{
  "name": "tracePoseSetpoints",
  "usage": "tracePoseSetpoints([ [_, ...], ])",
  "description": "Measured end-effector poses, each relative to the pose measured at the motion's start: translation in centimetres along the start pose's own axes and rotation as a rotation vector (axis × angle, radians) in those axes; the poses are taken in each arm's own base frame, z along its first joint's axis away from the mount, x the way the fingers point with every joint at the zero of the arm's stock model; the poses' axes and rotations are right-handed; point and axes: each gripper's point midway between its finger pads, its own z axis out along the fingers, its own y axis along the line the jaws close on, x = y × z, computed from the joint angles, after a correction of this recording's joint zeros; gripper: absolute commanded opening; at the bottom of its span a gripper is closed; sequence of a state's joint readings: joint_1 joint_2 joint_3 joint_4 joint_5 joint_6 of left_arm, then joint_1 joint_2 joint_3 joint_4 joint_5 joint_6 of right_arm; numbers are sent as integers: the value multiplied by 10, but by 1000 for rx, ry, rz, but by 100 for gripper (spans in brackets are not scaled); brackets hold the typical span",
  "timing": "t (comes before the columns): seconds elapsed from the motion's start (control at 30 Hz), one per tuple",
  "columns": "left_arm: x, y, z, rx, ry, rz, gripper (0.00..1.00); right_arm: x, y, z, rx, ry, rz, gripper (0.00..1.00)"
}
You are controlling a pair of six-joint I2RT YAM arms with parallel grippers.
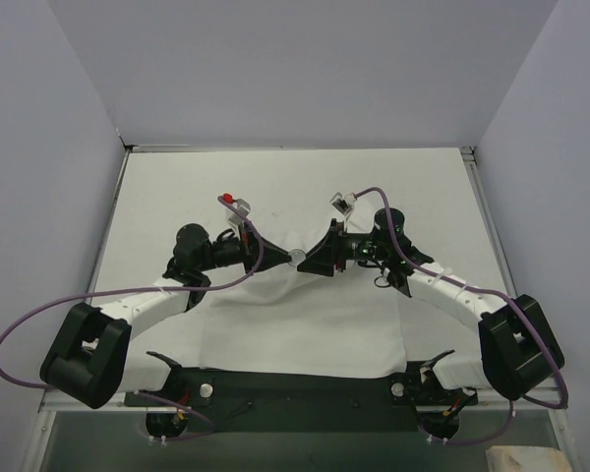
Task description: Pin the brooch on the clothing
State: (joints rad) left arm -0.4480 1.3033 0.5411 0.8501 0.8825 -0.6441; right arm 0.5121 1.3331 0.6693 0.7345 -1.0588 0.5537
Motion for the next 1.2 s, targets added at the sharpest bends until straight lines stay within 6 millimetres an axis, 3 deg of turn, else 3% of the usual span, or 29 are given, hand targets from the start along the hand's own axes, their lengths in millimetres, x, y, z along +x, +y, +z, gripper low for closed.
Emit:
tracePoseSetpoints([
  [0.7, 2, -4, -1, 38, 14, -14, 0, 4, -10, 4, 73, 49, 11, 17],
  [1.2, 0, 7, -2, -3, 28, -25, 0, 3, -19, 12, 114, 108, 24, 8],
])
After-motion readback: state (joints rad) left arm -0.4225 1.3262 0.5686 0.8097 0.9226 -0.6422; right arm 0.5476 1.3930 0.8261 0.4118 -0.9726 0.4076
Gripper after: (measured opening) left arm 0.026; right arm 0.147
